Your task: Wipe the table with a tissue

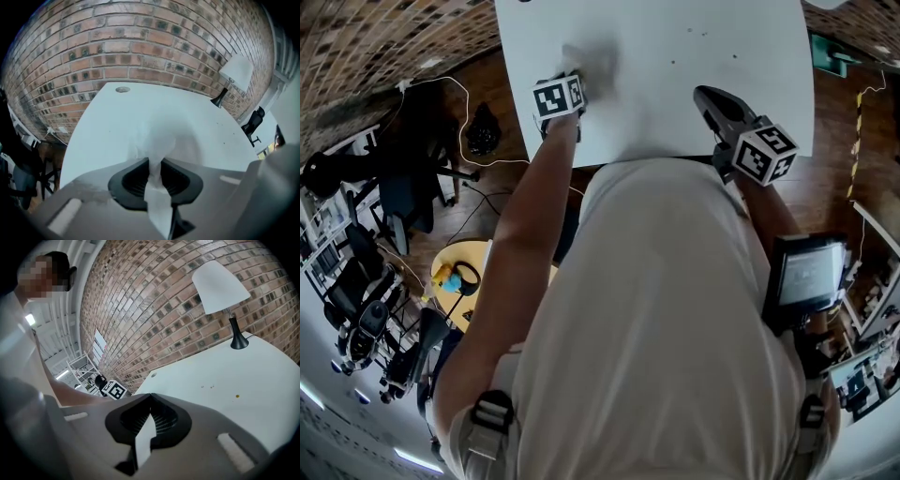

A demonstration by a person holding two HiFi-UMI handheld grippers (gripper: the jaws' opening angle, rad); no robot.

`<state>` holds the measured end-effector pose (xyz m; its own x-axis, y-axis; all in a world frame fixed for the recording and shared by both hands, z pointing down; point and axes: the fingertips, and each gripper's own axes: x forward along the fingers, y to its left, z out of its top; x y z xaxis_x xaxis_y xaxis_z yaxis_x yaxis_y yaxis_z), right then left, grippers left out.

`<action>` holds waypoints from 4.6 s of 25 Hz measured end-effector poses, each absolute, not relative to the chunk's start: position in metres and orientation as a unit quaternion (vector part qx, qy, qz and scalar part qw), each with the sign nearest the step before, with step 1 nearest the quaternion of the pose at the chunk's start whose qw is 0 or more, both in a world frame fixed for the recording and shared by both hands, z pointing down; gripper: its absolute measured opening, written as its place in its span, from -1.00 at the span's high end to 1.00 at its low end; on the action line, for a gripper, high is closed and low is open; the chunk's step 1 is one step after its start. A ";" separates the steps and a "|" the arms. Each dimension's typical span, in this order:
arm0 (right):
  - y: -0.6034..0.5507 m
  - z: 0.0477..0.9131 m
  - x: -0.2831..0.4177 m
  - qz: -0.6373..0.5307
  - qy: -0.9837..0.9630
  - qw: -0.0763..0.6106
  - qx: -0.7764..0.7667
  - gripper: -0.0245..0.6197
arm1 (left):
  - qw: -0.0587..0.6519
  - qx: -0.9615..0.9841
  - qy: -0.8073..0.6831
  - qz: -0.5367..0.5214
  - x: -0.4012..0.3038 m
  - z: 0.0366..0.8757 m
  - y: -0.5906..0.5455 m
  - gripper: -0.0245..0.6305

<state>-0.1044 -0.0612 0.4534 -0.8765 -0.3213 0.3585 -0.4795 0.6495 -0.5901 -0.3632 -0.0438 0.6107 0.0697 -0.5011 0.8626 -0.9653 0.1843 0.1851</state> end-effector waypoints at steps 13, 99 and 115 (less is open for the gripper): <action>-0.062 0.449 -0.101 0.343 -0.905 0.116 0.222 0.90 | 0.409 0.666 -0.538 0.316 -0.297 0.607 -0.038 0.72; -0.127 0.470 0.042 0.395 -0.882 0.057 0.251 0.90 | 0.345 0.685 -0.549 0.331 -0.143 0.589 -0.130 0.71; -0.118 0.469 0.039 0.397 -0.887 0.057 0.229 0.90 | 0.422 0.683 -0.492 0.336 -0.125 0.599 -0.079 0.70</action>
